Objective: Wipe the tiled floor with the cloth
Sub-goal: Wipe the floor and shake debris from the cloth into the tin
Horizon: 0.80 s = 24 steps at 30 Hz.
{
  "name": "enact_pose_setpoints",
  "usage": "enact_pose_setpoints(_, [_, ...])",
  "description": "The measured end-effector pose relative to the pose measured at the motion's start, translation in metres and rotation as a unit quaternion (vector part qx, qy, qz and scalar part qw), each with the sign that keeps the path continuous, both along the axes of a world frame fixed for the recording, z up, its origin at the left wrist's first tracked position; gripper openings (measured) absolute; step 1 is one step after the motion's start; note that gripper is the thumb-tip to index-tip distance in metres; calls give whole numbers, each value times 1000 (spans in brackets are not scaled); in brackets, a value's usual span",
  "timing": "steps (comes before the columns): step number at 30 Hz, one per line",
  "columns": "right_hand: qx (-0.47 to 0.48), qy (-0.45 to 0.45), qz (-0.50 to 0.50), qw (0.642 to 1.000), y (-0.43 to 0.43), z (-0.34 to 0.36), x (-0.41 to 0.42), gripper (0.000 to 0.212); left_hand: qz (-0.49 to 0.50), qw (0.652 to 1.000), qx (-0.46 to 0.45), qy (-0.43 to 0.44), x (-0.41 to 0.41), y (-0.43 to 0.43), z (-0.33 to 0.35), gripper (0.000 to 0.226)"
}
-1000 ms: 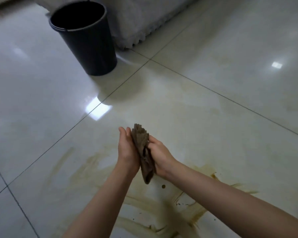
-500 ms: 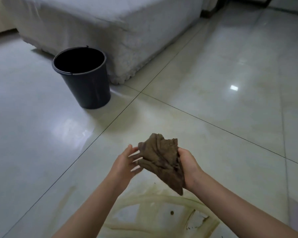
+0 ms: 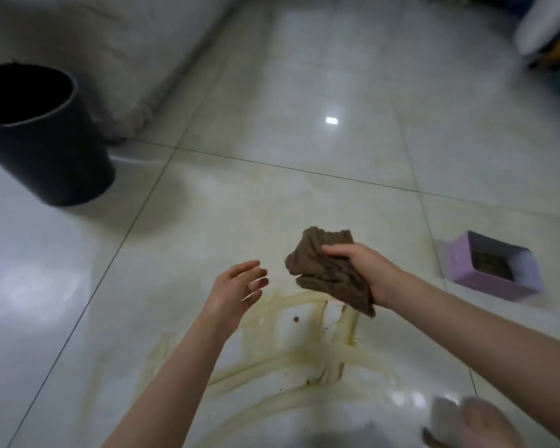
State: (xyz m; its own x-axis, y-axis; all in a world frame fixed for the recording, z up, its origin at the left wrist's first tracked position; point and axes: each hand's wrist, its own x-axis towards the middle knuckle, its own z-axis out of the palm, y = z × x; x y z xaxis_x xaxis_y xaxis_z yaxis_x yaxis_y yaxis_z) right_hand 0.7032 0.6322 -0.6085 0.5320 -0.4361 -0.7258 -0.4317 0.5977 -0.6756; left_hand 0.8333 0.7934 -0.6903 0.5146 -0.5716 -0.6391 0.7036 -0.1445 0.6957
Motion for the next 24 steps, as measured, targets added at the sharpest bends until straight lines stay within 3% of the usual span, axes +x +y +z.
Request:
enact_pose_setpoints(9, [-77, 30, -131, 988, -63, -27, -73, 22, -52, 994, 74, -58, -20, -5, -20, 20])
enact_pose_setpoints(15, [-183, 123, -112, 969, -105, -81, -120, 28, -132, 959, 175, -178, -43, -32, -42, 31])
enact_pose_setpoints(18, [-243, 170, -85, 951, -125, -112, -146, 31, -216, 892, 246, -311, -54, -56, -61, 42])
enact_pose_setpoints(21, [-327, 224, -51, 916, -144, -133, -180, 32, -327, 772, 329, -434, -63, -82, -80, 63])
enact_pose_setpoints(24, [-401, 229, 29, 887, -161, -154, -211, 45, -413, 671, 396, -471, -69, -104, -99, 87])
